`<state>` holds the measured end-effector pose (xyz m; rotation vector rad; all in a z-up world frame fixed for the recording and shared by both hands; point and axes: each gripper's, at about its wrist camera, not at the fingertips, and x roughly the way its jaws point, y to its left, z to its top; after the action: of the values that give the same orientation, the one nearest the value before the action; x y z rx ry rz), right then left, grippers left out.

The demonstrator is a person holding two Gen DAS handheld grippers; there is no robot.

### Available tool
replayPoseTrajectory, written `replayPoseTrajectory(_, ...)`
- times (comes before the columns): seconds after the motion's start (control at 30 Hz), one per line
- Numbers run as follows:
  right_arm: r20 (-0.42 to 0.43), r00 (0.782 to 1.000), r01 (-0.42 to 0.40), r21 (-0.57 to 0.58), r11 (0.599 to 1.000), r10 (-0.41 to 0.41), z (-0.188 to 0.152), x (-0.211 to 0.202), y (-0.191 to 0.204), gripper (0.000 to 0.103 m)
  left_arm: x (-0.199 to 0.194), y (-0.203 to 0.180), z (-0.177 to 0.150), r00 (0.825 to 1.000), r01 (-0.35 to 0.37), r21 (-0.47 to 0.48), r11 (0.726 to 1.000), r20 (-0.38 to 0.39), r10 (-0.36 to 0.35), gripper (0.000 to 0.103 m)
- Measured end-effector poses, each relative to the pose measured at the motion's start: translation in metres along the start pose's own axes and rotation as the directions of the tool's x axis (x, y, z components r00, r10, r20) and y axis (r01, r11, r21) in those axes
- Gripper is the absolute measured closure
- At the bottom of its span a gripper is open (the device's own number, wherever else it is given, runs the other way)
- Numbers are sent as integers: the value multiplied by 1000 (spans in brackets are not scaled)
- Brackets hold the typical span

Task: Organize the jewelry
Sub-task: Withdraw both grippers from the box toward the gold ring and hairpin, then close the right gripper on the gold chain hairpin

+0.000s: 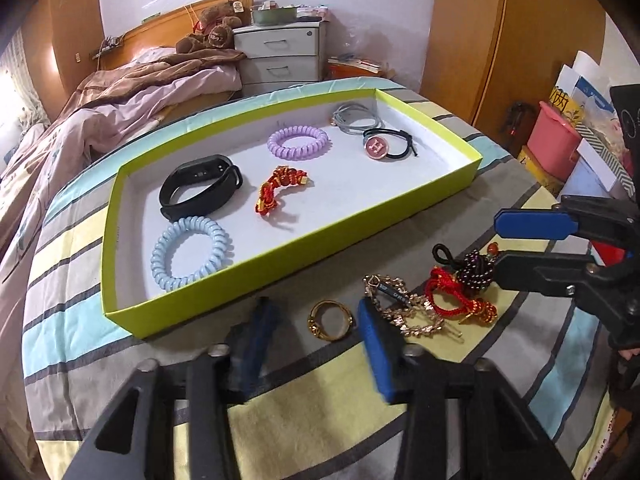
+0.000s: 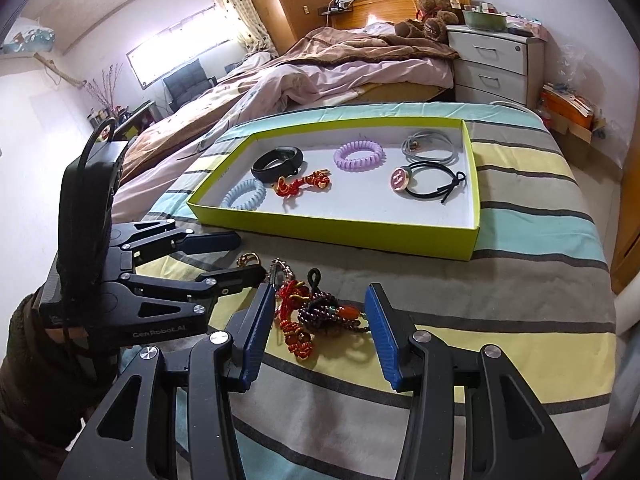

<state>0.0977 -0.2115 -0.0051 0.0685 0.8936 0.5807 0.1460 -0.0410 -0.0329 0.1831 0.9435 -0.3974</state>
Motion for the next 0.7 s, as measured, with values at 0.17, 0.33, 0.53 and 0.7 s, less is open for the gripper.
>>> replayPoseTrajectory(0.17,2,1000,8,-10,1000,-8,3,0,6,55,-1,4,-1,1000,17,-16,1000,6,-17,80)
replayPoseTrajectory(0.33,6,1000,6,-40,999,-5,4,-1,20,55,-5,9,-5,1000,14,-35,999,9,-13,80)
replayPoseTrajectory(0.53,-3,999,-36,-71,997,36,4,10,42,55,-14,24,-16,1000,-10,-94,996,14,11,80)
replayPoseTrajectory(0.7,-54,996,-70,-88,994,65,3,29,52,55,-23,36,-28,1000,-19,-131,991,18,22,80)
